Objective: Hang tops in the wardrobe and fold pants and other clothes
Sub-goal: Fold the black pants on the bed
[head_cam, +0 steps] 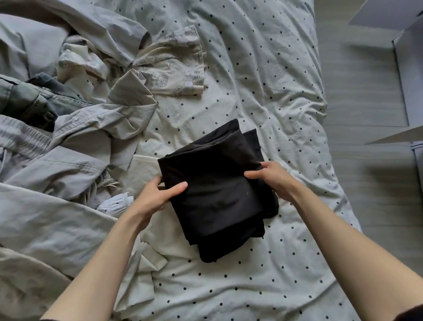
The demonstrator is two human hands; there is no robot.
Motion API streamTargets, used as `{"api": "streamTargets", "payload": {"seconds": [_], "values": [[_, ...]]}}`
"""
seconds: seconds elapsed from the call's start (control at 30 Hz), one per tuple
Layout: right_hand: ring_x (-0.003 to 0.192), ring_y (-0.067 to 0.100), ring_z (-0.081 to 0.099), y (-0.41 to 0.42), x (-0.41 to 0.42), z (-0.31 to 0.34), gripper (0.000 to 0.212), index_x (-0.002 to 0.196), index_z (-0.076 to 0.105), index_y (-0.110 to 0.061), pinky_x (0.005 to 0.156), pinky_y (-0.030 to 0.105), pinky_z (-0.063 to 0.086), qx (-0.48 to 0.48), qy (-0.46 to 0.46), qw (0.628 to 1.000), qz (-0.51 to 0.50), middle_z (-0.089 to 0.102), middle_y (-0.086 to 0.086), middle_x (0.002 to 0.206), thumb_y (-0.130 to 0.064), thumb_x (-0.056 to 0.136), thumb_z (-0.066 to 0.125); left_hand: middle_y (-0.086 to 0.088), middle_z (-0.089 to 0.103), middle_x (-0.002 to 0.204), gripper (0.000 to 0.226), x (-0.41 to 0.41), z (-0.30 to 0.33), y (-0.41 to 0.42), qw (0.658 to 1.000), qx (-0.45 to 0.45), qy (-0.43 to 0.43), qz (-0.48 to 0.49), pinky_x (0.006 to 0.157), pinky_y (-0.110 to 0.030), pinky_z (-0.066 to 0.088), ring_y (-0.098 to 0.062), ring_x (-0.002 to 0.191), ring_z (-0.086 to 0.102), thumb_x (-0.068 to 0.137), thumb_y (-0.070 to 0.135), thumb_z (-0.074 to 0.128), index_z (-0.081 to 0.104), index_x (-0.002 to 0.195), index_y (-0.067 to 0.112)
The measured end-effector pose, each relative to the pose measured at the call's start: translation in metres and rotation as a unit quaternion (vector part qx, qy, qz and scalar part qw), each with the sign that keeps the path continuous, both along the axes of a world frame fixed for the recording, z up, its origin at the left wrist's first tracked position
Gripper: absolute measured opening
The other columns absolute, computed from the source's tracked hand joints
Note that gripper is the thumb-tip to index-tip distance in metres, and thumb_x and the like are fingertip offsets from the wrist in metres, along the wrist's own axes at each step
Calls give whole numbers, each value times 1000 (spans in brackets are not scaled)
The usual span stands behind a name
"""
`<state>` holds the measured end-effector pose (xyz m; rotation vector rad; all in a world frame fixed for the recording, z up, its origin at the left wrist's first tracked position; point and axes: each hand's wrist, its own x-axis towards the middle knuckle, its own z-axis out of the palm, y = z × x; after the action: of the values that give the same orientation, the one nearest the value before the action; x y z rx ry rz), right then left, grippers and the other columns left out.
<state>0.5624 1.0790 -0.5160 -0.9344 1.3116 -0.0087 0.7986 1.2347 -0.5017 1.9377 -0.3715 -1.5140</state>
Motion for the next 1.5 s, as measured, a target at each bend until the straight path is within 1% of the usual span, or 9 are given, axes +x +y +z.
{"api": "streamTargets", "payload": {"seconds": [0.17,0.37,0.6,0.73,0.87,1.0,1.1,1.3,1.5], "values": [[94,27,68,7,2,-4,33,112,61,-5,84,38,54,40,-51,998,-13,70,13,104,-8,80,71,7,66,105,32,-18,-6,-2,996,-26,7,89,67,-17,48,-1,87,62,76,27,76,58,102,26],[96,25,69,22,13,-4,36,109,65,-10,82,35,55,104,-99,990,13,71,10,104,-12,75,76,0,64,109,64,-18,-1,12,987,2,-18,158,79,-28,50,-9,94,63,75,33,75,45,128,13],[96,23,69,34,26,8,43,112,62,-14,78,33,56,104,-129,985,46,72,6,104,-12,73,77,-13,59,118,52,-7,6,28,976,0,-124,179,78,-26,40,-24,107,59,78,30,74,48,119,14],[106,20,64,31,12,17,39,120,59,-20,90,35,49,74,-129,987,57,67,3,116,-13,83,67,-10,53,125,57,-11,16,26,973,-20,-202,114,87,-27,40,-15,99,55,76,27,77,47,123,13],[105,6,63,34,-4,27,47,129,51,-40,78,20,50,21,-134,989,63,66,-13,117,-11,92,53,-2,47,133,70,-2,29,-11,885,-92,-443,-111,100,-41,32,-22,124,42,73,43,75,45,132,19],[118,4,53,55,-9,22,50,134,45,-39,100,26,43,-60,-94,993,32,58,-10,127,-11,93,53,6,43,142,76,-3,30,-72,869,-40,-395,-294,101,-44,22,-17,131,38,76,67,56,37,139,31],[112,10,57,74,-17,12,35,128,52,-28,94,27,47,-66,-30,997,-37,59,-3,123,-23,93,56,6,57,127,60,-9,20,-88,860,29,-361,-360,94,-42,23,-19,122,48,79,70,50,50,126,32],[71,-8,62,97,-13,5,10,87,66,-26,55,6,43,-23,2,997,-67,69,-18,80,-35,88,63,7,65,109,51,9,15,-72,858,3,-403,-319,86,-38,20,-18,113,53,73,73,53,62,107,36],[91,9,66,104,13,13,19,89,70,-19,81,26,52,-7,-14,999,-48,72,-5,95,-37,85,65,12,62,79,40,33,24,-46,847,32,-414,-332,79,-35,19,-19,99,57,78,71,49,61,78,33]]}}
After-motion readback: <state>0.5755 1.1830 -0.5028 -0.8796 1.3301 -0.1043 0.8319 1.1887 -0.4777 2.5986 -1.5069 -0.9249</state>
